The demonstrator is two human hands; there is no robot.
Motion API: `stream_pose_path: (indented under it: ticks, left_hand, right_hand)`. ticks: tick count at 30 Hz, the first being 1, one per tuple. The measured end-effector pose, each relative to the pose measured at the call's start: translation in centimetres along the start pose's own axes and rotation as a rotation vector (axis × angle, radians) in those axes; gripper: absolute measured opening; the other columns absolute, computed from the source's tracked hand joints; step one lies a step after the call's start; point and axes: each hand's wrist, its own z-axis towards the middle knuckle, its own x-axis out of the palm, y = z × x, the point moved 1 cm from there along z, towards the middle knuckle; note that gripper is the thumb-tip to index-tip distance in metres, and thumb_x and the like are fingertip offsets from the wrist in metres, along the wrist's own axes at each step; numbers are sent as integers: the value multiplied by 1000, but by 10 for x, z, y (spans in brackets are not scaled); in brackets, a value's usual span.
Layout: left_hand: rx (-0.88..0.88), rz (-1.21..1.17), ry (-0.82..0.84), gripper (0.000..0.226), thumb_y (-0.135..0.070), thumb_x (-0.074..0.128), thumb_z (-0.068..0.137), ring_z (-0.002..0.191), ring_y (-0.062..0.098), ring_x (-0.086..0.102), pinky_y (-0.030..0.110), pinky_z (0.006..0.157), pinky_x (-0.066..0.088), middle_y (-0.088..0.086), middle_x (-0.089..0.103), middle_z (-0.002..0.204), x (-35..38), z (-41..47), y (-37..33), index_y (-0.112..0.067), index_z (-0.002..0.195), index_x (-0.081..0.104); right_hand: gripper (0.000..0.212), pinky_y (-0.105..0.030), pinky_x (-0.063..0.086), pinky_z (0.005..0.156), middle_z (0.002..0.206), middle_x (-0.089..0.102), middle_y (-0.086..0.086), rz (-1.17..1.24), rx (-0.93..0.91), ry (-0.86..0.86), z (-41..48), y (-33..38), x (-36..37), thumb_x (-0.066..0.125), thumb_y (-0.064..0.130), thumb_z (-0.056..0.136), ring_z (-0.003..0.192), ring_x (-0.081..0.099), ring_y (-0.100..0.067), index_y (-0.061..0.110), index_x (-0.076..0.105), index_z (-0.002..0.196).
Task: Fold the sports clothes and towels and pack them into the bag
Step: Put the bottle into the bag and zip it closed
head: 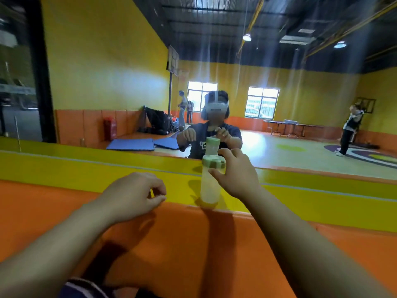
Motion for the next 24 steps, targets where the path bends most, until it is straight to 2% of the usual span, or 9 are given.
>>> stream_pose_path:
  ticks: [2,4,6,8,9,12,17,20,24]
  left_hand:
    - [9,13,-5,7,-34,64,86,71,-11,48,10,62,36,-17,62,88,0,7,3,-30,88,68]
    - [10,11,-2,8,-34,64,86,72,-10,48,18,66,43,-16,63,89,1,10,5,-29,89,69]
    - [4,2,-1,9,-35,64,86,72,-9,49,23,70,46,-16,63,89,4,11,7,-29,89,69]
    - [1,3,3,9,-35,63,86,71,-10,47,23,69,45,-17,62,89,7,9,9,-29,89,69]
    - [-5,7,8,9,-35,63,86,71,-10,47,23,69,45,-17,62,89,9,7,11,-30,89,69]
    - [-39,5,27,7,-36,62,87,73,-9,47,26,70,46,-17,61,90,10,0,17,-33,90,67]
    - [-68,8,26,4,-35,64,86,72,-7,51,28,69,48,-19,57,83,7,-20,29,-33,87,67]
    - [-84,8,21,4,-35,66,85,72,-5,52,30,70,49,-19,57,83,6,-37,36,-33,87,68]
    - [-101,12,58,2,-36,66,84,72,-3,54,29,68,49,-21,59,85,4,-72,39,-37,84,64]
  right_hand:
    - [74,-44,40,101,144,32,-12,-21,50,52,15,5,9,58,59,83,127,34,-34,29,30,144]
    - [81,-49,33,108,154,14,-13,-33,94,130,25,10,18,54,65,83,136,22,-39,34,18,149]
    - [79,-50,29,110,157,4,-15,10,133,221,31,11,28,52,67,83,140,17,-42,36,20,149]
    - [70,-47,37,105,151,17,-21,100,170,269,35,8,37,53,66,83,130,35,-42,32,34,142]
    - [64,-43,43,97,142,29,-21,165,184,265,37,6,40,54,63,84,116,46,-40,29,41,136]
    - [51,-33,42,73,118,45,-13,290,182,218,41,7,42,61,53,85,90,51,-28,23,47,122]
    - [41,-34,44,74,108,44,-8,250,79,190,29,25,35,72,41,79,89,51,-29,24,49,109]
    - [40,-34,48,80,110,44,-5,322,-39,96,-2,38,25,73,42,77,90,52,-26,28,52,107]
    - [43,-29,46,78,110,48,-2,462,-165,-13,-54,54,-2,74,45,75,94,50,-18,30,56,110]
